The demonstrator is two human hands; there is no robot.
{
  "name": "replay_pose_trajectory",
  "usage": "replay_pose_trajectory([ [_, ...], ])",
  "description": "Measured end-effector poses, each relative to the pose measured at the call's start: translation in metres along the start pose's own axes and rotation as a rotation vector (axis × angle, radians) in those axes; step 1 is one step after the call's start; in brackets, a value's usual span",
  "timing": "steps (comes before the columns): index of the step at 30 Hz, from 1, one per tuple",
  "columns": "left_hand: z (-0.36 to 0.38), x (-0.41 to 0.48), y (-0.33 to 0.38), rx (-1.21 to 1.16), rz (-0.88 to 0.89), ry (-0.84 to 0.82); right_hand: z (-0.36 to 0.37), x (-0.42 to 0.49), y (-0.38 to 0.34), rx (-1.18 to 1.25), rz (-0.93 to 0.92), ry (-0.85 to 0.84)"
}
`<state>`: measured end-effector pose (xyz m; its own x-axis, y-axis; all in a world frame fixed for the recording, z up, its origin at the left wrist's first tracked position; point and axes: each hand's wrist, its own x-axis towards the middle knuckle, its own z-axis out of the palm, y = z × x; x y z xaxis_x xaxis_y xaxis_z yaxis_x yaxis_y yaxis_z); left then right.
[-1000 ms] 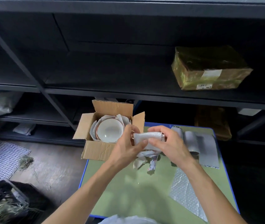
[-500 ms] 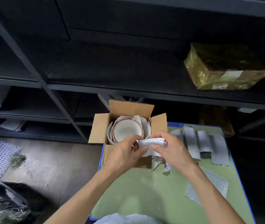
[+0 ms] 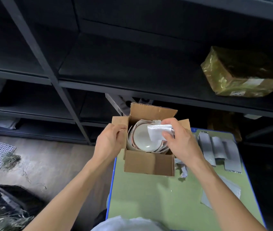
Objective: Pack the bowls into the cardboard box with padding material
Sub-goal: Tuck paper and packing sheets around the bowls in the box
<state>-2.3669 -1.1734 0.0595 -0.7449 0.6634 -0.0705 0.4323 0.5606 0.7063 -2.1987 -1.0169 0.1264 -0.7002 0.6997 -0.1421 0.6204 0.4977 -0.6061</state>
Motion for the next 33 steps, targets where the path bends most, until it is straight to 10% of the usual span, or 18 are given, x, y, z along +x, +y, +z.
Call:
replay_pose_trajectory([
  [12, 0.032, 0.016, 0.026, 0.645, 0.142, -0.013, 0.025, 0.039, -0.018, -0.250, -0.295, 0.054],
  [33, 0.049, 0.005, -0.001, 0.270, 0.108, 0.131, 0.040, 0.083, -0.031, -0.583, -0.860, 0.000],
])
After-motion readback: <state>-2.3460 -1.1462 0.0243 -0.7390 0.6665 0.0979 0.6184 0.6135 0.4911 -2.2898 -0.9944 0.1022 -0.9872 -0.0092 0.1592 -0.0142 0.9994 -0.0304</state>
